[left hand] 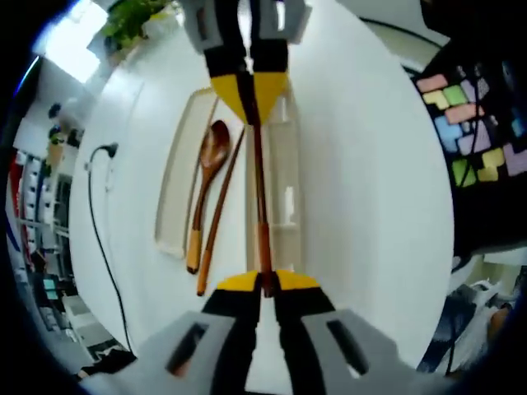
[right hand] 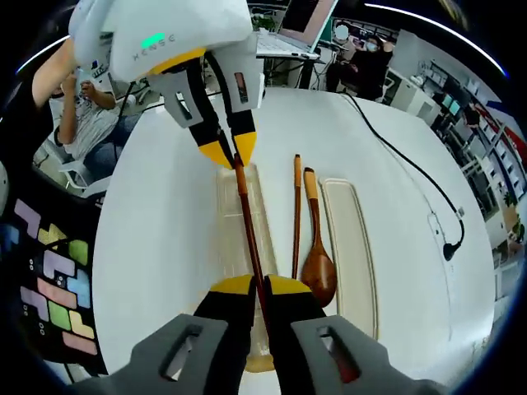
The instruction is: Arrange the utensils inside the cutlery case until each visible utensil rests in its matching compartment.
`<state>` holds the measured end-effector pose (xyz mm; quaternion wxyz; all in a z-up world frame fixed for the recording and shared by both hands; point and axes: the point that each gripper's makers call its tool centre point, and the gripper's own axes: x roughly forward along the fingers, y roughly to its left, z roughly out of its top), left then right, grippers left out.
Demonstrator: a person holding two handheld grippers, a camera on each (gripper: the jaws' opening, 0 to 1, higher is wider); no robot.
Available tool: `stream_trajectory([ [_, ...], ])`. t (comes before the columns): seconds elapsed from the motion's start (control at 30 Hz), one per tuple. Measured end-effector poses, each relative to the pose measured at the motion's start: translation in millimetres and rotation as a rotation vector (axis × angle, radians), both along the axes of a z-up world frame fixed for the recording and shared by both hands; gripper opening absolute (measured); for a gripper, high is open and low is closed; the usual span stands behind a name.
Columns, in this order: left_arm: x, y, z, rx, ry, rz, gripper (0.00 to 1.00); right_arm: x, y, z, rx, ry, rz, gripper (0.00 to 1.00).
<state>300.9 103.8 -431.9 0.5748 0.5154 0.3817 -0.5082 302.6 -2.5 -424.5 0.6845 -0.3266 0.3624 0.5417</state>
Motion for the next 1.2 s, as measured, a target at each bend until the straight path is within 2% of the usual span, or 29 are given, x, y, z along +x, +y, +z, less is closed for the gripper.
stream_trajectory([
  [0.23, -4.3, 1.6, -8.0, 0.009, 0.02, -0.003, 0.06, -6.5, 3.4, -9.7, 0.005, 0.007, 0.01, 0.03],
  [0.37, -6.2, 3.6, -10.0, 0.018, 0.032, -0.005, 0.06, -8.0, 4.2, -15.6, 0.01, 0.036, -0.007, 0.03],
  [0.43, -8.8, 5.8, -11.4, 0.007, 0.051, -0.015, 0.06, -10.9, 4.9, -17.5, 0.024, 0.057, -0.016, 0.03],
  [0.63, -2.5, 4.8, -12.6, -0.031, 0.049, 0.009, 0.06, -10.7, 5.1, -22.3, 0.033, 0.082, -0.032, 0.03],
  [0.83, -10.9, 4.7, -17.9, -0.022, 0.098, 0.016, 0.06, -12.2, 5.0, -27.7, 0.004, 0.068, -0.002, 0.03],
  [1.0, -6.6, 8.8, -20.4, -0.006, 0.072, 0.007, 0.06, -10.0, 6.1, -28.9, 0.007, 0.077, -0.017, 0.03],
  [1.2, -6.4, 9.6, -19.4, -0.024, 0.083, 0.026, 0.06, -10.6, 7.0, -29.0, -0.003, 0.077, -0.011, 0.03],
])
